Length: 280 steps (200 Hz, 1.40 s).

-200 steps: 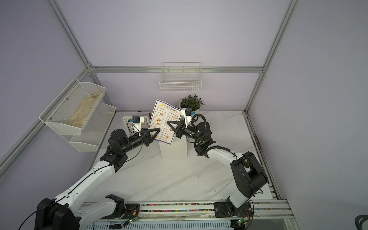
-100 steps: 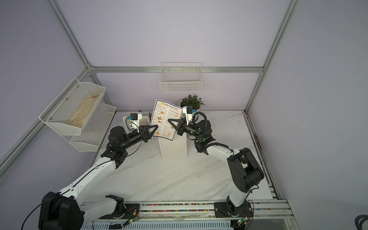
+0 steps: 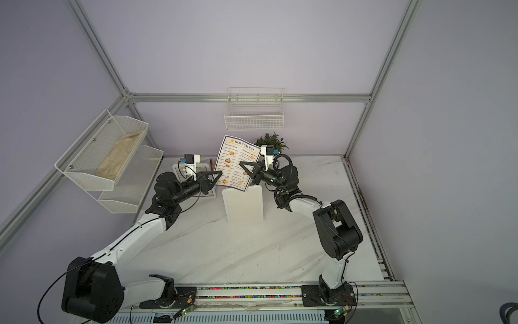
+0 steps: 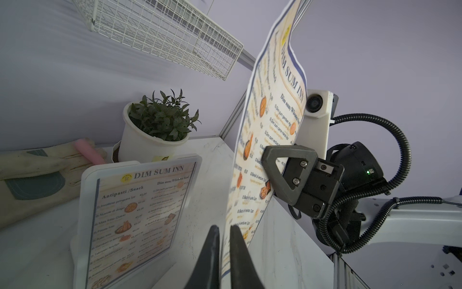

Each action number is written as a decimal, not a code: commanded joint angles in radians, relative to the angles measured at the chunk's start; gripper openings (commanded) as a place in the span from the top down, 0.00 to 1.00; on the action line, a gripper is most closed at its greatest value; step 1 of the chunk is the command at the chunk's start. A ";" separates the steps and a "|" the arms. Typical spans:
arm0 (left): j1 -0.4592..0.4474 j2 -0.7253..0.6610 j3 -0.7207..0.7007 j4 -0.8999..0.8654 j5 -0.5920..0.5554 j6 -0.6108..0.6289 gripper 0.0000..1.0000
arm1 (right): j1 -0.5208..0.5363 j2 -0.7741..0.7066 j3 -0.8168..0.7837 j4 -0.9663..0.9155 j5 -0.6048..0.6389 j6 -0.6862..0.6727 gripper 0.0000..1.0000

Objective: Insert the menus into the narrow rack
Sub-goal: Insert the menu into the narrow rack.

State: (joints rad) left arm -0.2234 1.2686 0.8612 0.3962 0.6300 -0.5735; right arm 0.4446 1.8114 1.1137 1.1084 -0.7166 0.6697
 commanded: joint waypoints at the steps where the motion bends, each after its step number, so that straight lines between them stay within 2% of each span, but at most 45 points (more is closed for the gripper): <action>1: 0.009 0.012 0.083 0.058 0.036 -0.029 0.88 | -0.004 0.004 0.037 0.077 -0.026 0.033 1.00; 117: 0.024 0.066 0.122 0.065 0.054 -0.037 0.86 | -0.011 0.110 0.127 0.091 -0.033 0.085 1.00; 172: 0.027 0.069 0.120 0.080 0.068 -0.052 0.86 | -0.011 0.095 0.111 0.081 -0.025 0.128 1.00; 280: 0.027 0.078 0.116 0.080 0.066 -0.053 0.86 | -0.012 0.050 0.108 -0.012 0.005 0.126 1.00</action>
State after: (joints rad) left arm -0.2031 1.3426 0.9131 0.4332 0.6811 -0.6178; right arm 0.4381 1.9076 1.2228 1.1061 -0.7246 0.7811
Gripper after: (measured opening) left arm 0.136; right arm 0.041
